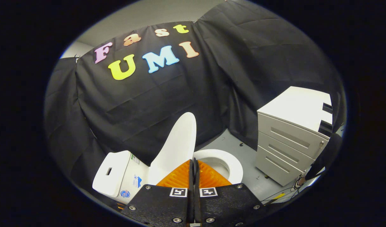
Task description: Open the toilet lid.
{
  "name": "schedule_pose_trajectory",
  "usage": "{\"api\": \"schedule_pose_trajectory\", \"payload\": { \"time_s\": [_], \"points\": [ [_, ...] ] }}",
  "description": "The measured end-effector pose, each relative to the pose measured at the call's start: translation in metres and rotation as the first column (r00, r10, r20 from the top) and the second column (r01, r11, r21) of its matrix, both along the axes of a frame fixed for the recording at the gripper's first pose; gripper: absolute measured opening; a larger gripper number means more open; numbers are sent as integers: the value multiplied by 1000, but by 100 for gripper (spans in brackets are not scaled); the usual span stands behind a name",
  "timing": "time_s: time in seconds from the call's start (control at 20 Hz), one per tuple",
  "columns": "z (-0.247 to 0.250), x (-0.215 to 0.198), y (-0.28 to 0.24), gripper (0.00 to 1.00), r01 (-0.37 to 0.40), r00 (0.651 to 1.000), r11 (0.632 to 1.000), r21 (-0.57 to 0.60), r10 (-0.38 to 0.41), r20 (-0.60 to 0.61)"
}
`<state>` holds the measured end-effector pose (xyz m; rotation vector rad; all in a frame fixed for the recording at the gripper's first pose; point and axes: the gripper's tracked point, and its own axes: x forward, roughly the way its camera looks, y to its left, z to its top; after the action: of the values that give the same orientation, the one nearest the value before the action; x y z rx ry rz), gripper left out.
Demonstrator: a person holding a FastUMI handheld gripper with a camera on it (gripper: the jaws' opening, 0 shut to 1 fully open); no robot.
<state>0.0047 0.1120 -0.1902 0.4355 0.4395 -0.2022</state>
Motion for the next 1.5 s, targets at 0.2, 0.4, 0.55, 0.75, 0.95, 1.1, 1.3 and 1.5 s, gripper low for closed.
{"api": "schedule_pose_trajectory", "payload": {
  "time_s": [0.2,0.4,0.55,0.75,0.95,1.1,1.3,1.5],
  "points": [
    [21,2,17,0,-30,999,995,-92,31,11],
    [39,6,33,0,-56,997,988,-141,62,36],
    [48,6,42,0,-66,996,986,-154,75,53],
    [66,10,60,0,-81,991,980,-184,99,93],
    [80,10,78,0,-91,983,973,-212,121,137],
    [91,11,94,0,-108,978,970,-219,143,154],
    [106,16,118,0,-139,968,949,-282,190,162],
    [122,18,150,0,-176,954,931,-319,242,180]
  ]
}}
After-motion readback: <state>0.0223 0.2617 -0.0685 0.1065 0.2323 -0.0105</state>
